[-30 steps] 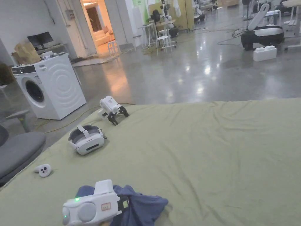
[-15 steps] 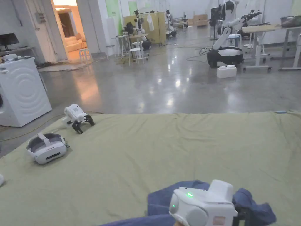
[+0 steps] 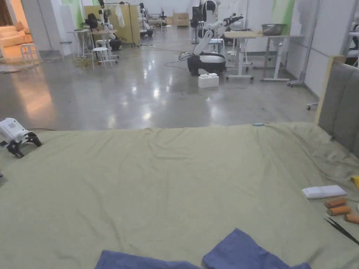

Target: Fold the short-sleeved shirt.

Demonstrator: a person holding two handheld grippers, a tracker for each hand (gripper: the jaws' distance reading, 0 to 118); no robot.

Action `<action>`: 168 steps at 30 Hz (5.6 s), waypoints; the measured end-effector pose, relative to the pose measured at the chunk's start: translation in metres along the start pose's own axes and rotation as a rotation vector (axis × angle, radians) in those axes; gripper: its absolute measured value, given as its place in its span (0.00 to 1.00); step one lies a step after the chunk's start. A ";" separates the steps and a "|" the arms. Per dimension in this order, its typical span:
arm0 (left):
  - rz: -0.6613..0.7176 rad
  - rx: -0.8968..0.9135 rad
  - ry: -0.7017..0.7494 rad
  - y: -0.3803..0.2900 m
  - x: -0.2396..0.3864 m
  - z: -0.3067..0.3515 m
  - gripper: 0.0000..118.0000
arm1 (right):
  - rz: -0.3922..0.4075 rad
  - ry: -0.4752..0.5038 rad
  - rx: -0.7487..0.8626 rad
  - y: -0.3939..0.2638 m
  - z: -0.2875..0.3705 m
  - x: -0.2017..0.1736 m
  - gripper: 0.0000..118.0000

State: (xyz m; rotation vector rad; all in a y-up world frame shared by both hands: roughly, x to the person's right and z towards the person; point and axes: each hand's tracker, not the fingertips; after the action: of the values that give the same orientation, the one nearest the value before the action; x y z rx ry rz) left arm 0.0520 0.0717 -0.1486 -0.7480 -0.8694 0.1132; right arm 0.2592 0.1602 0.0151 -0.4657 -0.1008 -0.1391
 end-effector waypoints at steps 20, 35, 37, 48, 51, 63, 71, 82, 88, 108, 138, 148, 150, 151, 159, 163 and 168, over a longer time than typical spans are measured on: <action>-0.195 0.726 1.018 0.001 0.019 0.400 0.01 | 0.183 0.187 0.316 0.084 0.023 -0.084 0.00; 0.090 0.410 0.742 0.034 -0.072 0.334 0.12 | 0.146 0.200 0.203 0.068 -0.006 -0.085 0.00; 0.183 0.330 0.680 0.043 -0.125 0.302 0.47 | 0.113 0.200 0.152 0.057 -0.015 -0.079 0.00; 0.284 -0.115 0.708 0.040 -0.331 0.121 0.61 | 0.086 0.088 -0.018 0.019 -0.043 -0.037 0.00; 0.331 -0.144 0.715 0.029 -0.348 0.113 0.59 | 0.066 0.049 -0.047 0.014 -0.045 -0.024 0.00; 0.136 -0.308 0.809 0.041 -0.315 0.074 0.02 | 0.098 0.061 -0.232 0.063 -0.149 -0.001 0.14; 0.131 -0.314 0.809 0.041 -0.314 0.074 0.02 | 0.236 0.070 -0.656 0.075 -0.349 0.007 0.66; 0.260 -0.052 0.677 0.059 -0.277 0.173 0.01 | 0.190 0.090 -0.553 0.099 -0.294 0.011 0.00; 0.168 0.283 0.648 0.086 -0.189 0.321 0.00 | 0.157 0.156 -0.226 0.170 -0.178 0.009 0.00; -0.014 0.801 0.788 0.260 -0.101 0.499 0.00 | 0.137 0.092 0.387 0.422 -0.052 -0.063 0.00; -0.035 0.653 0.913 0.413 -0.267 0.359 0.00 | 0.146 -0.099 0.371 0.509 -0.267 -0.103 0.00; 0.138 0.444 0.866 0.283 -0.339 0.255 0.00 | 0.144 -0.056 0.192 0.376 -0.335 -0.093 0.00; 0.172 0.404 0.858 0.254 -0.336 0.249 0.00 | 0.135 -0.048 0.181 0.347 -0.331 -0.085 0.00; 0.197 0.427 0.835 0.240 -0.333 0.251 0.00 | 0.147 -0.034 0.164 0.331 -0.324 -0.081 0.00; 0.231 0.413 0.769 0.098 -0.273 0.287 0.00 | 0.117 0.023 0.044 0.192 -0.217 -0.027 0.00; 0.302 0.333 0.714 0.007 -0.236 0.298 0.00 | 0.044 0.029 -0.067 0.109 -0.166 -0.001 0.00; 0.339 0.228 0.709 -0.078 -0.202 0.309 0.00 | 0.008 0.001 -0.197 0.026 -0.118 0.019 0.00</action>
State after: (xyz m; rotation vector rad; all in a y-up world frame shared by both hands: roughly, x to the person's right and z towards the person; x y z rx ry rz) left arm -0.3213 0.1065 -0.1032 -0.6483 -0.0488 0.2258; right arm 0.2894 0.1272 -0.0987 -0.6623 -0.0842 -0.1423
